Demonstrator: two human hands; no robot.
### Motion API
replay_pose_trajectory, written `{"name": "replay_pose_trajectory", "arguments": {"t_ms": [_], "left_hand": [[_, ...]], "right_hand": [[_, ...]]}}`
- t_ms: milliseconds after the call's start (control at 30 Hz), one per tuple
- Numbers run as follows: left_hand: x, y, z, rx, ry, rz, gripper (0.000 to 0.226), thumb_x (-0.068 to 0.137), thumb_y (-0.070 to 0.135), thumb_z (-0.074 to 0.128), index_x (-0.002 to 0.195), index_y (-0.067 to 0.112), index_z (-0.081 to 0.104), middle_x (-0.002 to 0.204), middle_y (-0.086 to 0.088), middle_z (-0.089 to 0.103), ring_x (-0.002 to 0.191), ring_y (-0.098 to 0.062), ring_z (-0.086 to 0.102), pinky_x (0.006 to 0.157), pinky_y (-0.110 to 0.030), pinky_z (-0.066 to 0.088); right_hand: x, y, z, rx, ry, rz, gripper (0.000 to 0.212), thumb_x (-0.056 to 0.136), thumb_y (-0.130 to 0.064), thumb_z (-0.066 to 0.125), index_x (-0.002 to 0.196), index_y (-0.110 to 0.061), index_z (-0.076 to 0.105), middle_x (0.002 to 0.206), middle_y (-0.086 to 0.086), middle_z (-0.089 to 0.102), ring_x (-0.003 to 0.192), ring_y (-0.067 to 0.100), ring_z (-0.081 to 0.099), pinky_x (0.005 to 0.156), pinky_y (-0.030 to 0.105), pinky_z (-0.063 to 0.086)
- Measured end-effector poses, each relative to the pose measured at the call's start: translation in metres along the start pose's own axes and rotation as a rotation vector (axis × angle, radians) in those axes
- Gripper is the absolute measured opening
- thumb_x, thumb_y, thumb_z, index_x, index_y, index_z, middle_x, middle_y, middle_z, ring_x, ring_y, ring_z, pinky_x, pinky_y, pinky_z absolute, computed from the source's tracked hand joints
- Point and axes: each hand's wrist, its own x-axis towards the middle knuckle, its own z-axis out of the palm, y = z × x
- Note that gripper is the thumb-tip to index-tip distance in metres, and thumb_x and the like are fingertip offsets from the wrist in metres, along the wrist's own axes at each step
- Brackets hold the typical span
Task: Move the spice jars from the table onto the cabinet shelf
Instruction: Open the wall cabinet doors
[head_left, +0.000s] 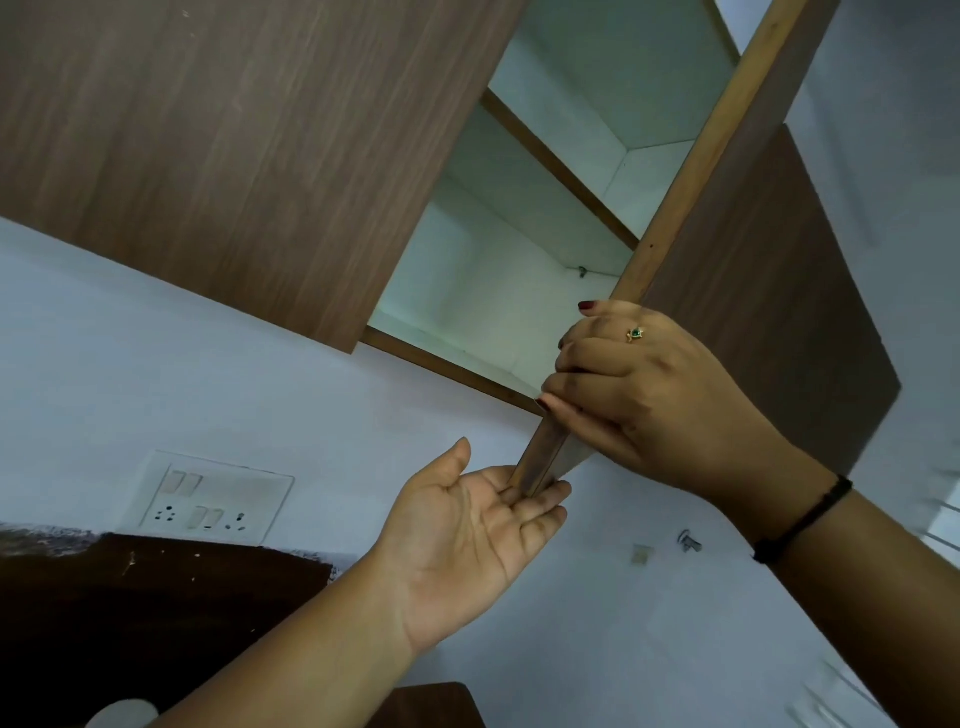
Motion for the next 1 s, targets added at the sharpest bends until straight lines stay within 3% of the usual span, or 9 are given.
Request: {"name": "replay_pose_trajectory", "arguments": {"t_ms": [167,333,500,600,767,1000], "left_hand": [[-0.002,-0.017,0.009,-0.001,0.013,-0.014,0.071,0.106,0.044,0.026,0.135,-0.019,0.042,0.126,-0.035,0.061,0.129,-0.043,0.052,0.12,-0.051,0.027],[-0.004,-0.035,0.015,-0.068,0.019,-0.024,0.065,0.104,0.038,0.03,0.13,-0.02,0.045,0.122,-0.036,0.062,0.122,-0.046,0.057,0.111,-0.054,0.037],[-0.002,-0.042,0.017,-0.137,0.007,-0.03,0.065,0.103,0.036,0.035,0.136,-0.02,0.04,0.125,-0.037,0.06,0.122,-0.044,0.059,0.106,-0.055,0.046],[-0.002,-0.047,0.019,-0.141,-0.007,-0.052,0.066,0.101,0.035,0.037,0.138,-0.02,0.036,0.128,-0.038,0.057,0.121,-0.048,0.059,0.096,-0.064,0.047],[-0.001,-0.061,0.021,-0.169,-0.03,-0.079,0.065,0.097,0.031,0.037,0.139,-0.019,0.036,0.129,-0.037,0.058,0.122,-0.047,0.059,0.111,-0.054,0.04],[0.0,-0.068,0.024,-0.184,-0.107,-0.085,0.065,0.092,0.029,0.04,0.131,-0.023,0.045,0.129,-0.038,0.057,0.128,-0.047,0.054,0.113,-0.054,0.037]], "right_hand": [[-0.01,-0.003,-0.009,-0.022,-0.06,0.002,0.041,0.104,-0.028,0.044,0.076,-0.012,0.07,0.075,0.003,0.059,0.073,0.023,0.062,0.113,0.036,0.036],[-0.024,-0.007,-0.02,-0.108,-0.134,-0.029,0.043,0.104,-0.029,0.036,0.077,-0.014,0.067,0.075,0.001,0.054,0.067,0.02,0.054,0.089,0.035,0.041],[-0.039,-0.008,-0.026,-0.146,-0.26,-0.078,0.05,0.107,-0.034,0.029,0.084,-0.016,0.07,0.085,0.001,0.068,0.077,0.023,0.065,0.092,0.04,0.046],[-0.051,-0.007,-0.034,-0.15,-0.271,-0.088,0.051,0.107,-0.033,0.029,0.088,-0.015,0.072,0.083,0.002,0.069,0.078,0.024,0.067,0.092,0.041,0.049],[-0.066,-0.007,-0.042,-0.171,-0.268,-0.09,0.043,0.105,-0.031,0.035,0.092,-0.014,0.073,0.084,0.003,0.07,0.079,0.024,0.068,0.1,0.039,0.045],[-0.077,-0.007,-0.044,-0.162,-0.248,-0.074,0.041,0.104,-0.031,0.038,0.086,-0.015,0.072,0.082,0.003,0.069,0.078,0.023,0.066,0.1,0.038,0.045]]}}
